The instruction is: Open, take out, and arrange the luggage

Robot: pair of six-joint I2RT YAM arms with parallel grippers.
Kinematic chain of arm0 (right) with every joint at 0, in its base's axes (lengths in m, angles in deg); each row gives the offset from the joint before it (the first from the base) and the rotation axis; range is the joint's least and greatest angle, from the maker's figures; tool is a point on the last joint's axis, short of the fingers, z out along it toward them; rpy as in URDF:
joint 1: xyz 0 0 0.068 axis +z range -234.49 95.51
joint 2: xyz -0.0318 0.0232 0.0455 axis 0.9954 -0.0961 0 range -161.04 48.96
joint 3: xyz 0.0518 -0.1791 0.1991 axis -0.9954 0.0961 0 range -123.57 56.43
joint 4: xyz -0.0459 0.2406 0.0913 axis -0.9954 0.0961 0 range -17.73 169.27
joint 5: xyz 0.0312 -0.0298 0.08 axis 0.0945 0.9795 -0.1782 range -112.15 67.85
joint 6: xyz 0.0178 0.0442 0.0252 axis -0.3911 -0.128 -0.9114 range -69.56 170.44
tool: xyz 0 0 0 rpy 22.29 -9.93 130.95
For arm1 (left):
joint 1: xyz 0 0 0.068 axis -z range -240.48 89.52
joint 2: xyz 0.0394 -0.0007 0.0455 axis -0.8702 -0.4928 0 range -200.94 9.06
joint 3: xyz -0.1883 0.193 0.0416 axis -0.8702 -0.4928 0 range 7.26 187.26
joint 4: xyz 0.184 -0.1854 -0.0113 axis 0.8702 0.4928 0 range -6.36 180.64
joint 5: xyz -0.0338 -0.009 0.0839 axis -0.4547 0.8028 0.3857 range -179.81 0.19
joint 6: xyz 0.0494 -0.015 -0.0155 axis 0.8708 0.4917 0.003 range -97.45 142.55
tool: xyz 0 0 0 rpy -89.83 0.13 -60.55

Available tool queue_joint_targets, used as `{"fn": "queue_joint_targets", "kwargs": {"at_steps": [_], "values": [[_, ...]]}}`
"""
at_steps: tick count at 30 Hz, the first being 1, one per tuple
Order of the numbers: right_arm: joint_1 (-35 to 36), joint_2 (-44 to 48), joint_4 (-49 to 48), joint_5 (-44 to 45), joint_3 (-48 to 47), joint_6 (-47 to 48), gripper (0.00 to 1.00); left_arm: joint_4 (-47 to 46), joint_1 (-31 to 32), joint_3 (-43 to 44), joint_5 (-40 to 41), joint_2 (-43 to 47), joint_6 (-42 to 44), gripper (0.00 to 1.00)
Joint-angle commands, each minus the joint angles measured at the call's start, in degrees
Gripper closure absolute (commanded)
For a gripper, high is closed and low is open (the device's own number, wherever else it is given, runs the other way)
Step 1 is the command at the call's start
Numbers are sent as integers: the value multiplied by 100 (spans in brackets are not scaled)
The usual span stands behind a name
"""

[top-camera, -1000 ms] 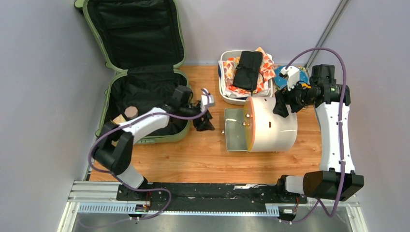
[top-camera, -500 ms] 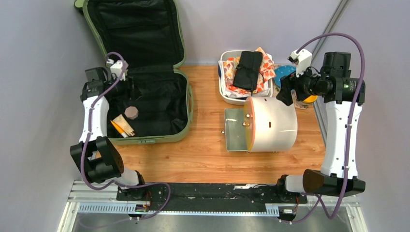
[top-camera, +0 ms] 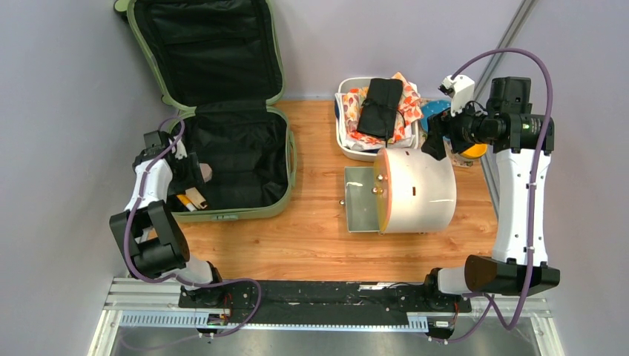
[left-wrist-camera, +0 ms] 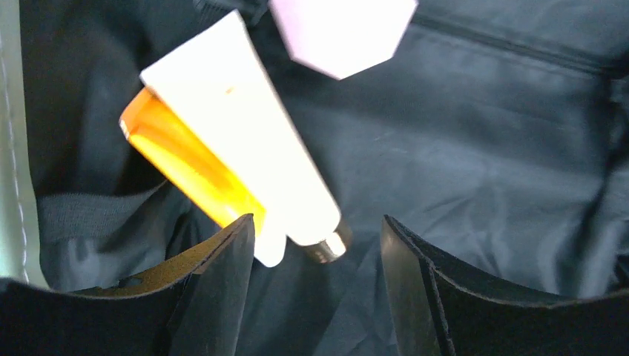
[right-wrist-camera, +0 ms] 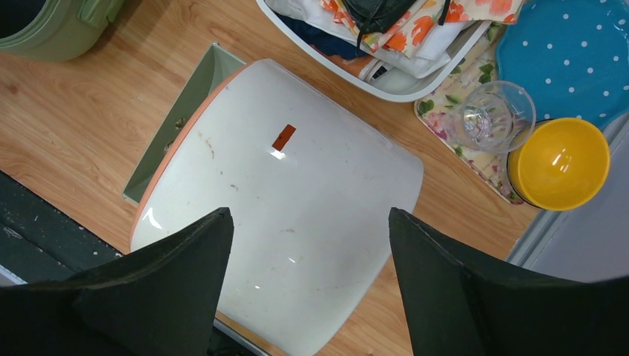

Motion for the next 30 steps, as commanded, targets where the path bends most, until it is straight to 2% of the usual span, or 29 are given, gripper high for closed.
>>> {"fn": "queue_joint_targets", "kwargs": {"at_steps": [1, 4, 17, 24, 30], "values": [[42, -82, 132, 104, 27, -163, 19, -385, -6, -163, 919, 211, -668, 30], [59, -135, 150, 130, -17, -163, 19, -736, -6, -198, 743, 123, -439, 28], [138, -205, 176, 306, 35, -234, 19, -1238, 21, 522, -205, -1001, 246, 20], [200, -337, 229, 420, -53, -234, 19, -1502, 118, 725, -145, -1555, 756, 18], [218, -390, 255, 464, -35, -234, 19, -1493, 232, 654, -400, -1819, 1002, 18]]}}
